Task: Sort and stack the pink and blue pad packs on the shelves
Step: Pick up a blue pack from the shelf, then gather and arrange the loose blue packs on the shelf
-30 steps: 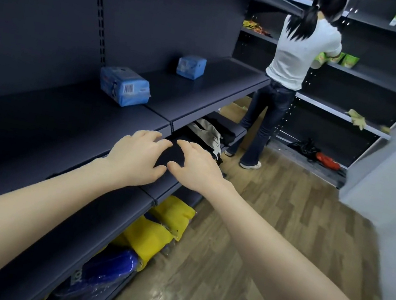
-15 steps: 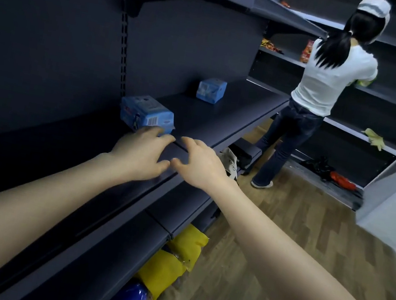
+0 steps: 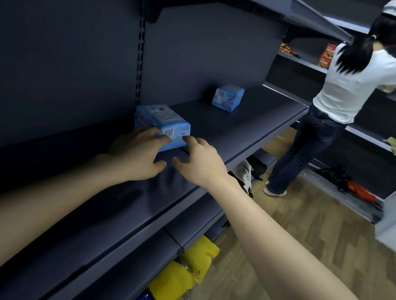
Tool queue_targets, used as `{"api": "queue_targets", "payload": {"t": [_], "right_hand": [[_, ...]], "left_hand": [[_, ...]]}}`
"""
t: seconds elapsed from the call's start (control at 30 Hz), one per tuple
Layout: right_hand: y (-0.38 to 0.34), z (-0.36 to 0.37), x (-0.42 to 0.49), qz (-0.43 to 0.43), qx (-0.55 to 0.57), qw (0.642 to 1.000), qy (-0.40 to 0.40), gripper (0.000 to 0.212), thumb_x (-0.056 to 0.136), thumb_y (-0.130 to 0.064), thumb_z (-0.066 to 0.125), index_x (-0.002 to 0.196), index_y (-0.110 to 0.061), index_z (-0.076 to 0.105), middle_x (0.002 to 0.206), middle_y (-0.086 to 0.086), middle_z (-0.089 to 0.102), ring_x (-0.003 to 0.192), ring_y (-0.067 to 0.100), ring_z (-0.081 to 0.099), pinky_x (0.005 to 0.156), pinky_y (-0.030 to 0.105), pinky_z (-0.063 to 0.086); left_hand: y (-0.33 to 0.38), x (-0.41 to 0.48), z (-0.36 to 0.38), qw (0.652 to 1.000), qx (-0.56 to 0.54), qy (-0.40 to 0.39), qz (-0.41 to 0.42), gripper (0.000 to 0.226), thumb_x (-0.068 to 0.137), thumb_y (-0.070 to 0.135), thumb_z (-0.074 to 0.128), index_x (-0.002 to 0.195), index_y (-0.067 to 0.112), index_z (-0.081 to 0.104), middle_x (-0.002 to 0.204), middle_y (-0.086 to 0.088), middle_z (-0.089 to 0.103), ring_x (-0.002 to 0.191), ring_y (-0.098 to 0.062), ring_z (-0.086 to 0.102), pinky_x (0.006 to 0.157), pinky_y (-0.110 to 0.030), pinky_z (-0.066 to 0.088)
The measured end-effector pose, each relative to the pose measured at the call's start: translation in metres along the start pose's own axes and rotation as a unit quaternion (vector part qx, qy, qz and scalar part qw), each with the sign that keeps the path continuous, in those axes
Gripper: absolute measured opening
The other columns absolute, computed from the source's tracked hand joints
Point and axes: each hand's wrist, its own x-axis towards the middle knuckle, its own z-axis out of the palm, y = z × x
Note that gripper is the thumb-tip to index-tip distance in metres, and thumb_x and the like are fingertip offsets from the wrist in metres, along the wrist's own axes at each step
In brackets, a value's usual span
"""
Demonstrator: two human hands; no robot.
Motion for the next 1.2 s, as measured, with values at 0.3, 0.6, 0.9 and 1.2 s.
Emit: {"api": "queue_targets", "payload": {"t": [0.3,0.6,0.9,1.2], "right_hand": [[0.008,-0.005,0.037,-0.045,0.004,0.999,-0.007,0.061,0.088,-0.034,0.055,0.141,-0.018,0.030,0.132,0.015,0.038,0.124,0.035,0.035,0.100,0.047,0.038],[0.015,-0.010,0.076,-0.095,-0.012,0.995,-0.025,0.062,0.090,-0.039,0.053,0.143,-0.022,0.026,0.139,0.015,0.032,0.131,0.036,0.027,0.104,0.047,0.033],[0.015,-0.006,0.111,-0.115,-0.013,0.991,-0.073,0.069,0.088,-0.048,0.051,0.145,-0.024,0.020,0.144,0.014,0.027,0.135,0.035,0.021,0.106,0.046,0.030],[0.008,0.001,0.127,-0.136,-0.027,0.985,-0.099,0.076,0.081,-0.058,0.053,0.140,-0.019,0.026,0.137,0.014,0.033,0.128,0.035,0.030,0.098,0.047,0.040]], "left_hand": [[-0.002,0.018,-0.001,0.998,0.004,0.018,-0.055,0.052,0.089,0.033,0.055,0.137,0.019,0.040,0.137,-0.003,0.042,0.123,-0.023,0.042,0.093,-0.038,0.045],[-0.002,0.039,-0.001,0.989,0.015,0.035,-0.143,0.052,0.088,0.035,0.056,0.135,0.015,0.043,0.140,-0.003,0.040,0.124,-0.023,0.042,0.091,-0.035,0.042],[-0.004,0.052,0.006,0.977,0.031,0.031,-0.211,0.055,0.090,0.036,0.052,0.139,0.015,0.039,0.145,-0.003,0.036,0.129,-0.024,0.038,0.096,-0.037,0.042],[-0.002,0.053,0.011,0.967,0.032,0.035,-0.249,0.059,0.090,0.037,0.051,0.143,0.021,0.032,0.144,-0.002,0.037,0.129,-0.024,0.038,0.096,-0.037,0.040]]}}
